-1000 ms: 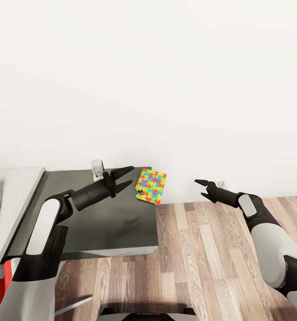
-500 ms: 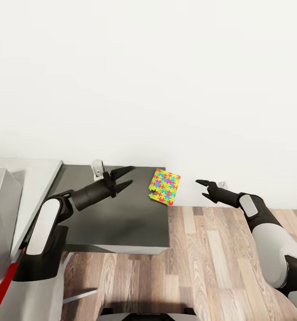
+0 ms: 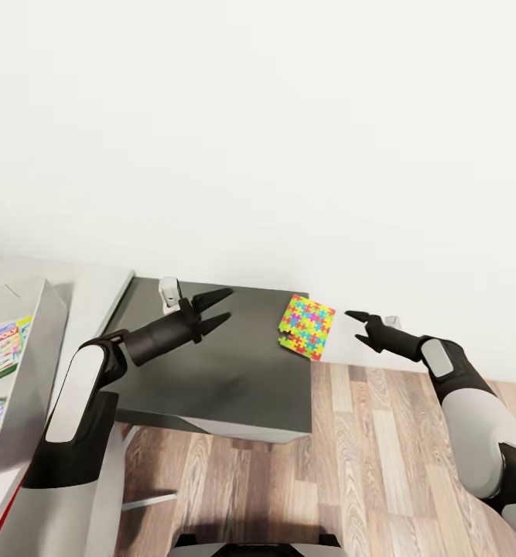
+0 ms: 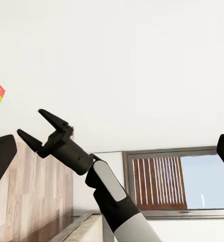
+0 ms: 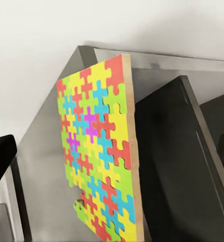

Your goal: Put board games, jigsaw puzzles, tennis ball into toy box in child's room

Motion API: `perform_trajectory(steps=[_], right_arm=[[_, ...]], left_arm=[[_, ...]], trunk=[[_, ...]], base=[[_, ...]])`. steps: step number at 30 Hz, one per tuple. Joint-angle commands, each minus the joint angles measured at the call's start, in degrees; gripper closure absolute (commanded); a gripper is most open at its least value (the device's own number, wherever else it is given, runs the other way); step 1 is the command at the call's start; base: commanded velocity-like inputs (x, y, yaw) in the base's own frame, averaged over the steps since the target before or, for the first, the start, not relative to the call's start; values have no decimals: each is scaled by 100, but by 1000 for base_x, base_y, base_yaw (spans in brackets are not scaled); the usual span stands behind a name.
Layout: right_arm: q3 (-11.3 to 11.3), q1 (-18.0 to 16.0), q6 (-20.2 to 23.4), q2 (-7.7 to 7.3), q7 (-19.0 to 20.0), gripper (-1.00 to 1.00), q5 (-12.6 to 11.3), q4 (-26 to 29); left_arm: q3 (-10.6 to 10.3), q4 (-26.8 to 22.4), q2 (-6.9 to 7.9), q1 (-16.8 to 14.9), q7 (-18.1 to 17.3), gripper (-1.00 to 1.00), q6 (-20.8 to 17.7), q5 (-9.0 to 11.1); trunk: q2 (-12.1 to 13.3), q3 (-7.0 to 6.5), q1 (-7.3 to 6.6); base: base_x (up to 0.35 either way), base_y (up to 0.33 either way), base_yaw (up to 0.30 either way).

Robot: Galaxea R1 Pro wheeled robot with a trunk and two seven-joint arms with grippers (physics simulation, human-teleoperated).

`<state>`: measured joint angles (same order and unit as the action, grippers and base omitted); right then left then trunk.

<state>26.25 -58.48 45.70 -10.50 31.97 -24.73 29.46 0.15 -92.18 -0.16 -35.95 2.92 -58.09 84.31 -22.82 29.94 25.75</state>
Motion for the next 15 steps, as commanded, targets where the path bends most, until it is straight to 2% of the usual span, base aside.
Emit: perform_trajectory(steps=[1,7,15], right_arm=[[82,-3,37,-10,15,-100,10,-1],[217,0,41,-57,13,-100,11,-3],[272,2,46,-94,12,-100,12,-3]], left_arm=[[3,-2,-2,-4,24,-100,-20,32],[8,0,-2,1,-9,-100,-24,42],[12,-1,-2,5,-25,-100,-26,93]], trunk=[[-9,8,3],[-9,8,3],[-9,8,3]], base=[[0,0,57],[0,0,40],[0,0,15]])
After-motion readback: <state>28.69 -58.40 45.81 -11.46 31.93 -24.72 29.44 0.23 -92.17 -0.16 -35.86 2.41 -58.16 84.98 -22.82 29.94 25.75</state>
